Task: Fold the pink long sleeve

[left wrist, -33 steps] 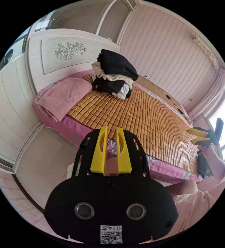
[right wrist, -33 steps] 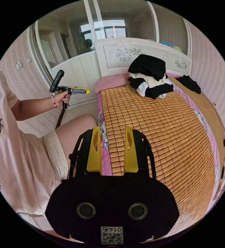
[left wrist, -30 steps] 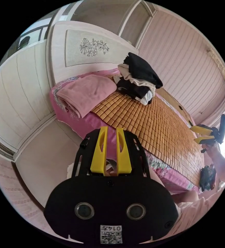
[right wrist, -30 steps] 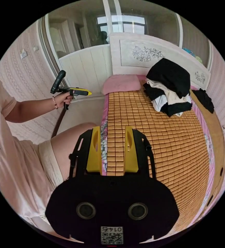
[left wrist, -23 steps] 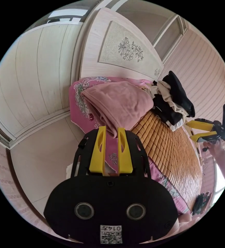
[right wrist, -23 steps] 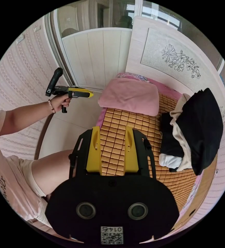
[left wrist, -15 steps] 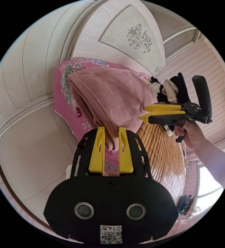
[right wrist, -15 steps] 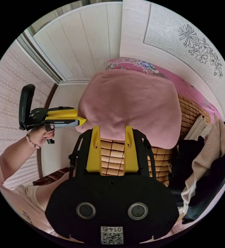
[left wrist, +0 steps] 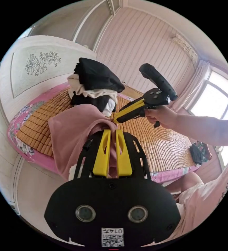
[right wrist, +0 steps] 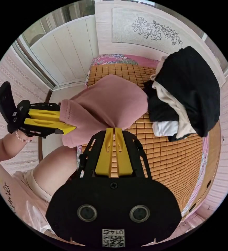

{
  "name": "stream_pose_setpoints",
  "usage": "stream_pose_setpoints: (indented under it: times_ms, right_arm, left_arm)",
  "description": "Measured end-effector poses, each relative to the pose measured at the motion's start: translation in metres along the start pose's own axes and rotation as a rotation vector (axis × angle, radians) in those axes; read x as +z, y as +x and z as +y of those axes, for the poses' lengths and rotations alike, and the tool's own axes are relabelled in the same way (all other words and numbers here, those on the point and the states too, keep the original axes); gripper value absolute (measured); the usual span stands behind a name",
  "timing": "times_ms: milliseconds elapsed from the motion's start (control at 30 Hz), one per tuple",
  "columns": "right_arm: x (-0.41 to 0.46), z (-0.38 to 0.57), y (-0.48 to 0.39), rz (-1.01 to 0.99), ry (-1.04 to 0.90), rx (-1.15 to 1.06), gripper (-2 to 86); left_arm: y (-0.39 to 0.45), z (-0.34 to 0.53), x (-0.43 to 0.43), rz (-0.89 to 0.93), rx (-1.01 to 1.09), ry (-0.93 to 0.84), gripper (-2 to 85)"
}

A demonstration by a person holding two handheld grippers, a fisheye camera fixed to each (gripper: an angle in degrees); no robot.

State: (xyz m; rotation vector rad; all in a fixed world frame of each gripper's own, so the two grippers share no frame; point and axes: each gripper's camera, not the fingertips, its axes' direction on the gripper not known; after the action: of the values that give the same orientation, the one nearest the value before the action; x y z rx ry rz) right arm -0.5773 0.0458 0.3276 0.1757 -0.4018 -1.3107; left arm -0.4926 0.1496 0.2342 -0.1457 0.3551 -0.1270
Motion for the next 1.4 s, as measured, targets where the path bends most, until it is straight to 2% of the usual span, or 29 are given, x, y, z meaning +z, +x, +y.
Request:
stream_pose_setpoints:
  times_ms: [233, 333, 400, 500, 633, 733, 800, 867, 933, 1000, 1133, 1200, 1333, 1400]
  right_arm:
    - [-0.029, 0.229, 0.035, 0.133, -0.125, 0.270, -0.2]
    - [-0.028, 0.315, 0.047, 0.180, -0.196, 0.415, 1.4]
    - [-0.052, 0.364, 0.053, 0.191, -0.146, 0.552, 5.4]
    - [-0.091, 0.385, 0.042, 0.158, -0.007, 0.603, 9.4]
    - [-0.105, 0.343, 0.016, 0.023, 0.127, 0.485, 11.2]
    - [-0.090, 0.283, 0.001, -0.066, 0.092, 0.358, 13.9]
    - [-0.069, 0.253, 0.001, -0.035, -0.024, 0.318, 13.9]
    - [-0.061, 0.254, 0.013, 0.014, -0.123, 0.357, 10.2]
    - [-0.087, 0.275, 0.029, 0.001, -0.069, 0.443, 4.3]
    - [-0.155, 0.326, 0.050, -0.081, 0.108, 0.575, 3.2]
    - [-0.267, 0.447, 0.063, -0.034, 0.367, 0.842, 2.2]
    - [-0.320, 0.539, 0.053, 0.007, 0.479, 1.058, 1.9]
    - [-0.345, 0.647, 0.024, 0.009, 0.438, 1.315, 1.6]
    - [-0.358, 0.688, 0.003, -0.099, 0.504, 1.403, 1.5]
  left_arm:
    - [0.174, 0.008, 0.095, 0.376, 0.172, -0.204, 5.4]
    - [0.222, 0.035, 0.116, 0.423, 0.241, -0.359, 6.7]
    - [0.228, 0.045, 0.102, 0.421, 0.279, -0.372, 6.8]
    - [0.208, 0.050, 0.073, 0.304, 0.292, -0.395, 6.3]
    - [0.168, 0.042, 0.075, 0.086, 0.218, -0.507, 5.5]
    - [0.150, 0.031, 0.091, 0.052, 0.148, -0.541, 6.4]
    - [0.151, 0.026, 0.104, 0.058, 0.151, -0.580, 7.4]
    - [0.158, 0.025, 0.119, 0.041, 0.183, -0.615, 7.8]
    - [0.166, 0.030, 0.137, 0.007, 0.235, -0.722, 7.7]
    - [0.171, 0.032, 0.135, 0.039, 0.264, -0.726, 6.1]
    - [0.172, 0.038, 0.111, 0.037, 0.306, -0.694, 1.2]
    - [0.169, 0.041, 0.091, 0.072, 0.288, -0.645, 0.2]
    - [0.165, 0.055, 0.040, 0.193, 0.207, -0.563, -0.6]
    - [0.163, 0.059, 0.017, 0.275, 0.143, -0.506, -0.7]
